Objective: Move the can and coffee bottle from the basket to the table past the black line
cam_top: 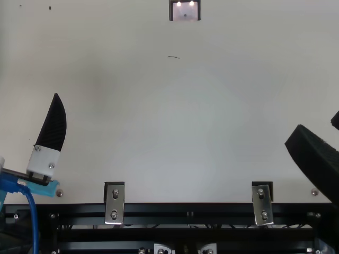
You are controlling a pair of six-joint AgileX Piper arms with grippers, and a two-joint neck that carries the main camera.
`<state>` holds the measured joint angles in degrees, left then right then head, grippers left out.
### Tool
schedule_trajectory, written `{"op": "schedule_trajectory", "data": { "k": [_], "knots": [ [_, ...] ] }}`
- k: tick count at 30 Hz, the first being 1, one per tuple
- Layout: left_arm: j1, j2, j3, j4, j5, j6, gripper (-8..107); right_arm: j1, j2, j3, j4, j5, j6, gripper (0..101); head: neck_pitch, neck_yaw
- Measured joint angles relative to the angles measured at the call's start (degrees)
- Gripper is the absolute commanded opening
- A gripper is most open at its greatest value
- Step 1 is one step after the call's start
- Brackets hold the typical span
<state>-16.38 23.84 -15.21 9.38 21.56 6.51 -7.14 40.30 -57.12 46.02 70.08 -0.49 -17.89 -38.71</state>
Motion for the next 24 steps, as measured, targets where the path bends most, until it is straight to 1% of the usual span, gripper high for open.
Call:
{"op": "schedule_trajectory", "data": {
  "k": [3,6,7,17,22,24],
  "knots": [
    [0.00,0.00,0.00,0.00,0.00,0.00,90,0.00,0.00,0.00,0.00,-0.05,0.00,101,-0.29,4.99],
    [0.00,0.00,0.00,0.00,0.00,0.00,90,0.00,0.00,0.00,0.00,-0.05,0.00,101,0.00,10.26],
    [0.00,0.00,0.00,0.00,0.00,0.00,90,0.00,0.00,0.00,0.00,-0.05,0.00,101,0.59,11.73],
    [0.00,0.00,0.00,0.00,0.00,0.00,90,0.00,0.00,0.00,0.00,-0.05,0.00,101,0.29,31.09],
    [0.00,0.00,0.00,0.00,0.00,0.00,90,0.00,0.00,0.00,0.00,-0.05,0.00,101,-0.29,41.06],
    [0.00,0.00,0.00,0.00,0.00,0.00,90,0.00,0.00,0.00,0.00,-0.05,0.00,101,-1.17,44.57]
  ]
}}
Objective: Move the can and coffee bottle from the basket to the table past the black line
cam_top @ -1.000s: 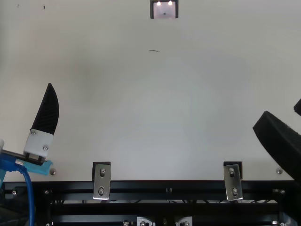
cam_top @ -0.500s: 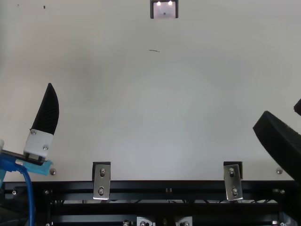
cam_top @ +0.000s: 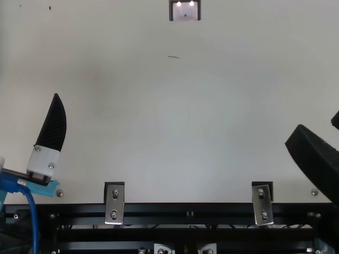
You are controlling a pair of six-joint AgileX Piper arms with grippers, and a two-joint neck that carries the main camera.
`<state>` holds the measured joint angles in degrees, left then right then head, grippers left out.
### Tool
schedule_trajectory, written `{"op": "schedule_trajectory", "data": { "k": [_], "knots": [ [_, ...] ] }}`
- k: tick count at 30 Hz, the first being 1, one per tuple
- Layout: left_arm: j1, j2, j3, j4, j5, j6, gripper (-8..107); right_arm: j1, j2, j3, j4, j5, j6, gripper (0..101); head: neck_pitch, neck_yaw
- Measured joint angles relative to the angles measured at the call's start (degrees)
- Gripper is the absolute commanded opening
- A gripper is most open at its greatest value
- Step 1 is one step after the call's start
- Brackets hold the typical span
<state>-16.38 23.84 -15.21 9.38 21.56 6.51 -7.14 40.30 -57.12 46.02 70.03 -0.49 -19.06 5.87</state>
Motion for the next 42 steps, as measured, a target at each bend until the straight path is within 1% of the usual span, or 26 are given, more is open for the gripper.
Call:
{"op": "schedule_trajectory", "data": {
  "k": [1,3,6,9,21,42],
  "knots": [
    [0.00,0.00,0.00,0.00,0.00,0.00,90,0.00,0.00,0.00,0.00,0.00,0.00,101,-0.59,1.17],
    [0.00,0.00,0.00,0.00,0.00,0.00,90,0.00,0.00,0.00,0.00,0.00,0.00,101,-0.59,5.28],
    [0.00,0.00,0.00,0.00,0.00,0.00,90,0.00,0.00,0.00,0.00,0.00,0.00,101,-2.64,10.26],
    [0.00,0.00,0.00,0.00,0.00,0.00,90,0.00,0.00,0.00,0.00,0.00,0.00,101,-3.81,14.66],
    [0.00,0.00,0.00,0.00,0.00,0.00,90,0.00,0.00,0.00,0.00,0.00,0.00,101,-4.40,31.96],
    [0.00,0.00,0.00,0.00,0.00,0.00,90,0.00,0.00,0.00,0.00,0.00,0.00,101,-4.11,32.26]
  ]
}}
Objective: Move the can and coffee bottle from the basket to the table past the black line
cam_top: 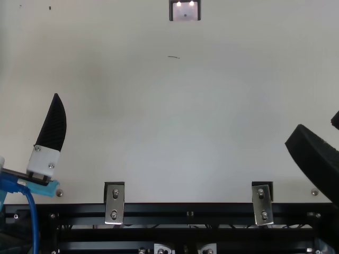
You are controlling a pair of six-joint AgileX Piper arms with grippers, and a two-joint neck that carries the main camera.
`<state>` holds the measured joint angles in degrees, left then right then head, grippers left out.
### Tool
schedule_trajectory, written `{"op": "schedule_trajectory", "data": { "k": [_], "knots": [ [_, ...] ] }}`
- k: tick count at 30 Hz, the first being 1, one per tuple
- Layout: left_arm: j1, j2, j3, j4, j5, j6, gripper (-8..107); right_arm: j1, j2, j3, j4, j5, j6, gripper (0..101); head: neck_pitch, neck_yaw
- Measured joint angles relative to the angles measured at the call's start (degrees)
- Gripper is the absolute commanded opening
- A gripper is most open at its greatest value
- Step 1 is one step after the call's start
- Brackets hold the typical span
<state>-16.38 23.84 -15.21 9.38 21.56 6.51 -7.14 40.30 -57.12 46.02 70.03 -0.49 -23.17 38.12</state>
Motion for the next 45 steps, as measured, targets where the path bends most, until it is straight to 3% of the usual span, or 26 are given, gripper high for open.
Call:
{"op": "schedule_trajectory", "data": {
  "k": [10,16,31,45],
  "knots": [
    [0.01,0.24,-0.13,0.53,0.00,-0.76,90,0.00,0.00,0.00,0.00,0.00,0.00,101,-0.29,0.00],
    [2.36,2.90,-3.21,1.48,-1.27,-3.49,90,0.00,0.00,0.00,0.00,-0.06,0.00,101,-0.29,0.00],
    [14.85,18.07,-19.99,1.92,-4.37,-9.27,90,0.00,0.00,0.00,0.00,-0.06,0.00,101,-0.29,0.00],
    [29.41,36.44,-35.49,-11.37,-1.95,0.33,90,0.00,0.00,0.00,0.00,-0.06,0.00,101,-0.29,0.00]
  ]
}}
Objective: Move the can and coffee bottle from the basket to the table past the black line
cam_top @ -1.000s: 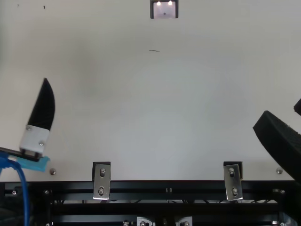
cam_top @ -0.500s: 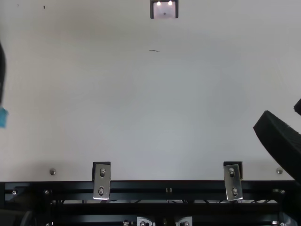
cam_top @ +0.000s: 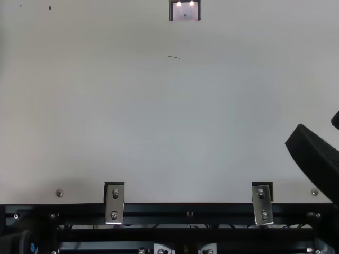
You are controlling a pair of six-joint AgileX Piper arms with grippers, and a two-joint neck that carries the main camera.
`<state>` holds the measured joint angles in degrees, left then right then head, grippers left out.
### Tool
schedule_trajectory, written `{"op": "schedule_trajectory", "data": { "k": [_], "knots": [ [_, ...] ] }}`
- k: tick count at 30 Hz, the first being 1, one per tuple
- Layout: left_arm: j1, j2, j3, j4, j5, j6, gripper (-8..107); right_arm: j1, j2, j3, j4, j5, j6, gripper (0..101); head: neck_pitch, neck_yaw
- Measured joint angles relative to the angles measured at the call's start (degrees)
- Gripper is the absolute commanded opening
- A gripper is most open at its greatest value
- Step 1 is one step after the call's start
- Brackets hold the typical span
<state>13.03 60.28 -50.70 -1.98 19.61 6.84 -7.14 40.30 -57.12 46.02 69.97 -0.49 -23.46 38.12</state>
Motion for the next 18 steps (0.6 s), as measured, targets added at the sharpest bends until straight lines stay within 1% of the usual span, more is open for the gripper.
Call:
{"op": "schedule_trajectory", "data": {
  "k": [4,11,18],
  "knots": [
    [3.92,5.38,-4.19,-5.93,1.69,6.14,90,0.00,0.00,0.00,0.00,0.00,0.00,101,0.00,0.00],
    [11.75,15.43,-12.61,-17.07,6.42,19.21,90,0.00,0.00,0.00,0.00,0.00,0.00,101,0.00,0.00],
    [17.94,24.76,-19.42,-24.42,10.98,30.98,90,0.00,0.00,0.00,0.00,0.00,0.00,101,0.00,0.00]
  ]
}}
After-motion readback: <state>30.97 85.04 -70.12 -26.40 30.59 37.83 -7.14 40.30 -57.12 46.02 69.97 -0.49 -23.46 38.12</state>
